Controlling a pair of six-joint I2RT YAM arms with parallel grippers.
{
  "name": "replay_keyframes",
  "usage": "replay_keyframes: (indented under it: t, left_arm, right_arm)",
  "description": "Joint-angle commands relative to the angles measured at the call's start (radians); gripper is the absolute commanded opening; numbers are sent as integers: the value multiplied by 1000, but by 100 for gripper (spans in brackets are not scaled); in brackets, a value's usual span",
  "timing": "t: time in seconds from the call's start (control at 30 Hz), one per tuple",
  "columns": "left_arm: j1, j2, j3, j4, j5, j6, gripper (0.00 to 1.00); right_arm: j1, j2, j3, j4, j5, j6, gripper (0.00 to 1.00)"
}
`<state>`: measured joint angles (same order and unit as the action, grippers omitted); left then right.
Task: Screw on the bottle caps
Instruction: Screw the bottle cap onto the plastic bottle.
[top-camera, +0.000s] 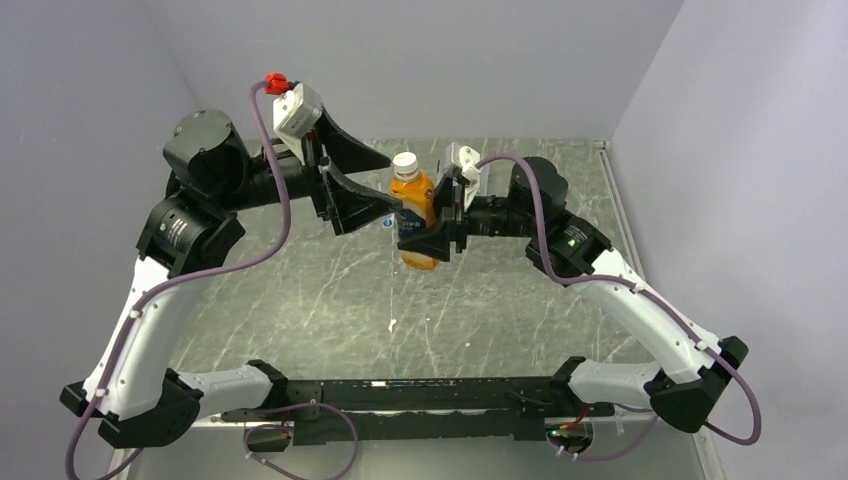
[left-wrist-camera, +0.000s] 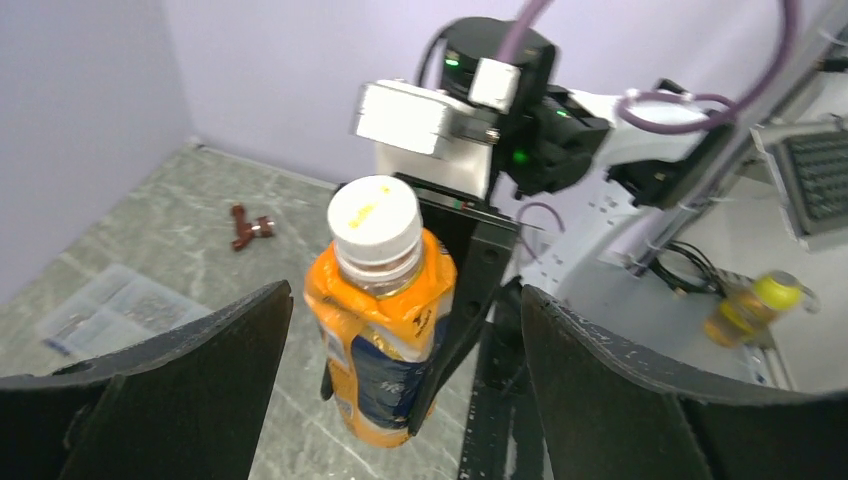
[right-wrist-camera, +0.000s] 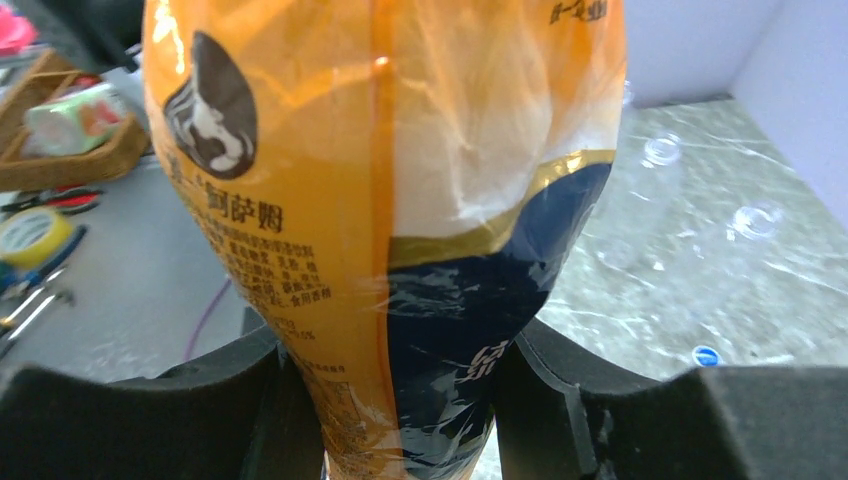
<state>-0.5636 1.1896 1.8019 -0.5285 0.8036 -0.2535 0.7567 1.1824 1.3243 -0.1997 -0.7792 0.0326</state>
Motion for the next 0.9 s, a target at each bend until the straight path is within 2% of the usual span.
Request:
replay_keyframes:
  t: [0.0,0.17,0.47,0.67,0.87]
  left_arm:
    - [3,-34,-35,31,-224,27,89]
    - [4,-30,-41,98,-305,-2,89]
    - [4,8,5,112,-335,-33,90]
    - [4,28,20,101,-373,-47,89]
    - [3,56,37,84,-411,-58,84]
  right_arm:
    - [38,-31,-13,32,260,-46,0]
    - [85,-18,-19,50,430,-51,0]
    - [133,20,-3,65,588,-55,0]
    - [147,38,-2,80,640,-54,0]
    - [155,52,7,84,656,-57,0]
